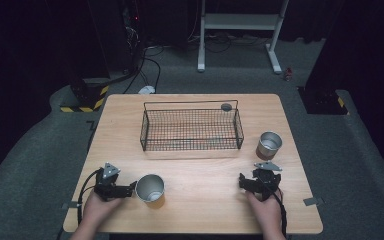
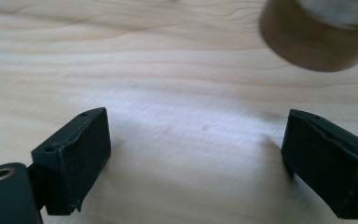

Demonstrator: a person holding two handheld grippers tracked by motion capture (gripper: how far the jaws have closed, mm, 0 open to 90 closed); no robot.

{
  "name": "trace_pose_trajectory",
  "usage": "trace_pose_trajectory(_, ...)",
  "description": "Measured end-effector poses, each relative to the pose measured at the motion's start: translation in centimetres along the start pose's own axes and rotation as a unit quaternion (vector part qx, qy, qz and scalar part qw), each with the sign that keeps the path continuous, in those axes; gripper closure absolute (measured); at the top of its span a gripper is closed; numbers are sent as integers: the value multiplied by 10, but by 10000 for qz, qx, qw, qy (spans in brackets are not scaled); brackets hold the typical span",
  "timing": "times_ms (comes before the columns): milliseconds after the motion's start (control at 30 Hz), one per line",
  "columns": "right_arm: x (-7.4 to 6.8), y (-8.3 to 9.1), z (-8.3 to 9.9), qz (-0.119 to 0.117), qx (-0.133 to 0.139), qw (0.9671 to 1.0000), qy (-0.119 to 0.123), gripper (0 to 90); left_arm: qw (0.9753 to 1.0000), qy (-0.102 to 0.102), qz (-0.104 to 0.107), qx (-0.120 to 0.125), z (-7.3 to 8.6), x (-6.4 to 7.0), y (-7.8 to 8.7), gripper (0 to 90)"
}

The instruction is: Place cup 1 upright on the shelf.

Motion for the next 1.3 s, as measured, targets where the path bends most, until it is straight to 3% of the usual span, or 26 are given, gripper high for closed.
trace_pose_trajectory(433,-7,2,0,-175,48,9997,180,83,9999,98,-61,60,0,-1,2,69)
trace_pose_trajectory(567,-7,2,0,-176,49,9997,182,82,10000,8,4,99,0,0,4,96)
trace_pose_trajectory(633,-7,2,0,-177,47,9997,179,82,9999,10,-14,160,0,0,4,157)
trace_pose_trajectory(700,-7,2,0,-176,48,9997,180,82,9997,-45,-152,211,0,-1,6,153)
trace_pose_trajectory(833,-7,2,1,-174,45,9997,172,83,9998,-1,-162,118,0,-2,6,150)
trace_pose_trajectory(900,-7,2,1,-175,45,9997,171,83,9998,-97,-132,76,-1,1,8,145)
trace_pose_trajectory(1000,-7,2,1,-175,46,9997,172,83,10000,-37,-20,33,-1,3,10,142)
trace_pose_trajectory(1300,-8,2,1,-173,44,9997,172,83,9994,-24,181,310,-11,12,26,84)
Point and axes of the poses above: each handheld gripper's, and its own axes: y roughly backward along the jaws, z roughly out of its underside, x roughly to its right, the point moved 9 cm from there along -y, roughly forward along the jaws, and after that the axes turned 14 degrees about y, right-handed, at the moved point
